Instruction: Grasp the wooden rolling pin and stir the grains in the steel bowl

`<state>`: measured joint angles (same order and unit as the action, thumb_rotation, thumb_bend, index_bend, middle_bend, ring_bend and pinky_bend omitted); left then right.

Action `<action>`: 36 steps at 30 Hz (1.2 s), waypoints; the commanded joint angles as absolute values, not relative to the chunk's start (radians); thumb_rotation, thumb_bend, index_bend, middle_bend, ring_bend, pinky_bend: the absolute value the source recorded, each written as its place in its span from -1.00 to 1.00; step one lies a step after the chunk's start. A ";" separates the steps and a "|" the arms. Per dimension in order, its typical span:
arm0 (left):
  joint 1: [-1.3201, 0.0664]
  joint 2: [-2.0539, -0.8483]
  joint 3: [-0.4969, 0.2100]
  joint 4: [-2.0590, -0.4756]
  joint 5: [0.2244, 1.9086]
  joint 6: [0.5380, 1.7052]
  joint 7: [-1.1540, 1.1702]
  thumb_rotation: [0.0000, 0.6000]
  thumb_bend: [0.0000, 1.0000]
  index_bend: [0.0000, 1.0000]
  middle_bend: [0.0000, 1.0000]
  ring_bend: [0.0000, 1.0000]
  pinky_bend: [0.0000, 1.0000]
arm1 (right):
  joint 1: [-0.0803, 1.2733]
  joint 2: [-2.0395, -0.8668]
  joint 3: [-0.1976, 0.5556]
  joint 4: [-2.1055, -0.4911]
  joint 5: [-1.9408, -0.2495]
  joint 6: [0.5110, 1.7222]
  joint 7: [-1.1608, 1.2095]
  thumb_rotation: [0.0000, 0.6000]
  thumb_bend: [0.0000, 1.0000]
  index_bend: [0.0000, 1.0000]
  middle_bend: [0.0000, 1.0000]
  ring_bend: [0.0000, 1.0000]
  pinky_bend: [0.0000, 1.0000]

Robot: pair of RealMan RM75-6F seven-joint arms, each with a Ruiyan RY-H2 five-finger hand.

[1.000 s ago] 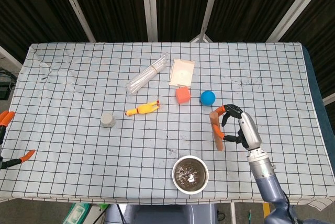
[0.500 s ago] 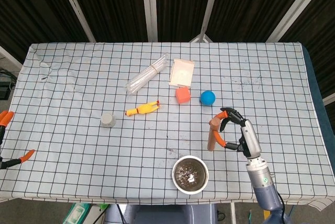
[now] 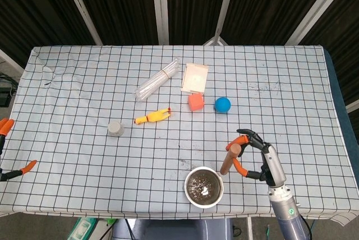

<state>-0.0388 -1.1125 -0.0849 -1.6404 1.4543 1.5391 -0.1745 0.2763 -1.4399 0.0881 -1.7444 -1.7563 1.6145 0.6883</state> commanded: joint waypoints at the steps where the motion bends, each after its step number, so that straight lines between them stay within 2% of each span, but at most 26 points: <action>1: -0.037 -1.114 -0.087 -1.637 1.455 1.545 -0.175 1.00 -0.93 -1.00 -1.00 -1.00 -1.00 | 0.253 -1.501 0.063 -1.699 -1.805 1.678 0.696 1.00 0.05 0.68 0.20 0.24 -0.52; 10: -0.037 -1.117 -0.088 -1.634 1.455 1.546 -0.173 1.00 -0.93 -1.00 -1.00 -1.00 -1.00 | 0.232 -1.629 0.026 -1.582 -1.875 1.760 0.680 1.00 0.05 0.69 0.20 0.24 -0.52; 36: -0.039 -1.114 -0.088 -1.632 1.455 1.540 -0.180 1.00 -0.93 -1.00 -1.00 -1.00 -1.00 | 0.241 -1.778 -0.038 -1.401 -1.873 1.737 0.655 1.00 0.05 0.69 0.20 0.24 -0.52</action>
<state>-0.0394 -1.1144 -0.0880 -1.6315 1.4551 1.5404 -0.1800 0.2402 -1.7650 -0.0347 -1.4160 -1.8769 1.7423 0.6579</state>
